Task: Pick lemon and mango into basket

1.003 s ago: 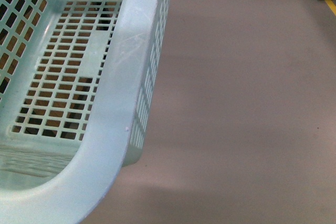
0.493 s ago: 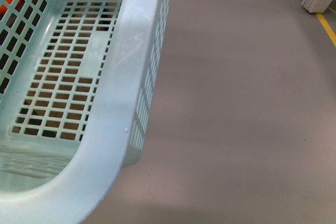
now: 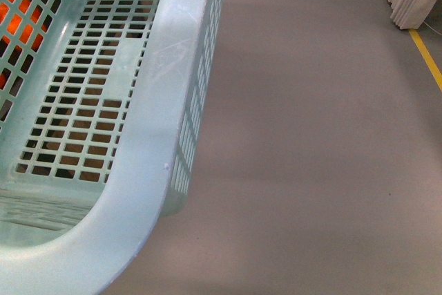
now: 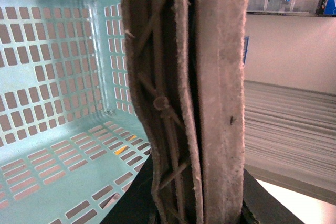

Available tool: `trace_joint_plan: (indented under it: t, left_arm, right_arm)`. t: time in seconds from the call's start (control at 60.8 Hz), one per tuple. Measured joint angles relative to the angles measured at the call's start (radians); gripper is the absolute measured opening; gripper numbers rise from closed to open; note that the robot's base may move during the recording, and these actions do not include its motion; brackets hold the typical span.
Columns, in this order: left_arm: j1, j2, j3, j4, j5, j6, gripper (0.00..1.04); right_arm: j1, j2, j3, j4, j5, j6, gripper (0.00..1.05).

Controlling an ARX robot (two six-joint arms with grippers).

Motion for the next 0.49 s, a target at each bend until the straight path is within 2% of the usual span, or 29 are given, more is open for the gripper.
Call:
trace_joint_plan:
  t: [0.493]
  left_arm:
    - [-0.004, 0.000, 0.000, 0.000, 0.000, -0.001, 0.19]
  right_arm:
    - [0.000, 0.000, 0.000, 0.000, 0.004, 0.000, 0.96]
